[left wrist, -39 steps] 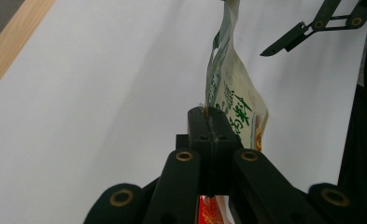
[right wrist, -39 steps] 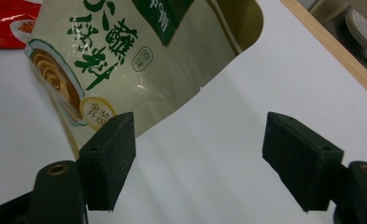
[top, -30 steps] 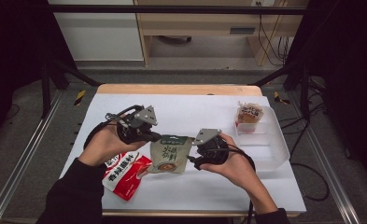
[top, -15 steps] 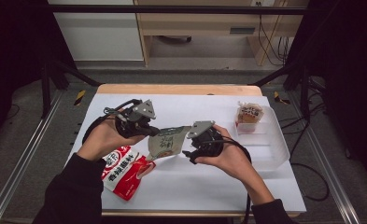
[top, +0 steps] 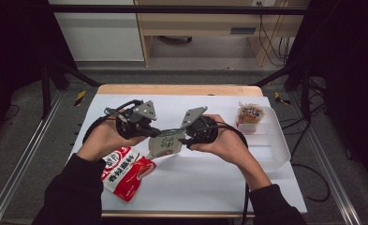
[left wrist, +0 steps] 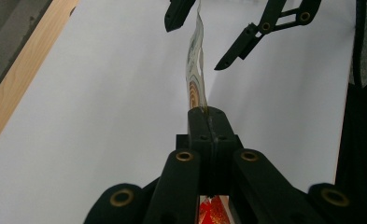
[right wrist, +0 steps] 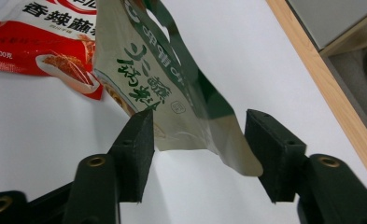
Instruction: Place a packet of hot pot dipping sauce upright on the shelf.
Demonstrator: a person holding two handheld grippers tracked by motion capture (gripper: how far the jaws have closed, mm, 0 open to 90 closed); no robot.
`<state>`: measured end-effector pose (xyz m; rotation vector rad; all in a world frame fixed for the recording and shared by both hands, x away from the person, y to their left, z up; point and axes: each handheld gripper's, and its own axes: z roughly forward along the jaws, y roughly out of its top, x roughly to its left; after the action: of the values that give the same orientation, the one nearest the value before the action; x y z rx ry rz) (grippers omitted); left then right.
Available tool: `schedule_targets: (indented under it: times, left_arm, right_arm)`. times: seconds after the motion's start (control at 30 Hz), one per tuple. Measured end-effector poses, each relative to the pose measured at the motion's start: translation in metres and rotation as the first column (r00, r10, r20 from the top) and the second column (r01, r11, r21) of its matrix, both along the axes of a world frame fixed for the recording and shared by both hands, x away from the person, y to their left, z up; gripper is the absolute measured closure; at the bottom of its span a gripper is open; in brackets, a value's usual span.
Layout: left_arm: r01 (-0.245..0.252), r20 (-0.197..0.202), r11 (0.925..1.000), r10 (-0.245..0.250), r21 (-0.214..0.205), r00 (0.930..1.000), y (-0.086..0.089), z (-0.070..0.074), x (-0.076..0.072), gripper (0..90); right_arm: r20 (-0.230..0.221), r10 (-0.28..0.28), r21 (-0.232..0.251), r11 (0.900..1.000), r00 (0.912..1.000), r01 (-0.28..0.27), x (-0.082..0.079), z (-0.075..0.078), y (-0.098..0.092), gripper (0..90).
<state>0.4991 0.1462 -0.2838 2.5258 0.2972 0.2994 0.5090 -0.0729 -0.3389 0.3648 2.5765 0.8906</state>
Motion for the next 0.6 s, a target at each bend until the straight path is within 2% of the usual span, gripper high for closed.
schedule_targets:
  times: [0.23,0.47,0.6]
  left_arm:
    - [0.003,0.002,0.9999,-0.003,-0.011,1.0000,0.001,0.000,-0.001,90.0]
    - [0.009,0.001,0.9999,-0.009,-0.006,1.0000,-0.001,0.000,-0.001,90.0]
    - [0.008,0.002,1.0000,-0.008,-0.004,1.0000,-0.001,0.000,0.000,90.0]
  right_arm:
    - [-0.019,0.048,-0.026,0.9985,0.9987,-0.049,0.006,0.004,0.007,58.5]
    - [-0.026,0.084,-0.096,0.9916,0.9961,-0.086,0.005,0.002,0.015,74.6]
    - [-0.028,0.098,-0.127,0.9868,0.9948,-0.101,0.004,0.001,0.017,79.6]
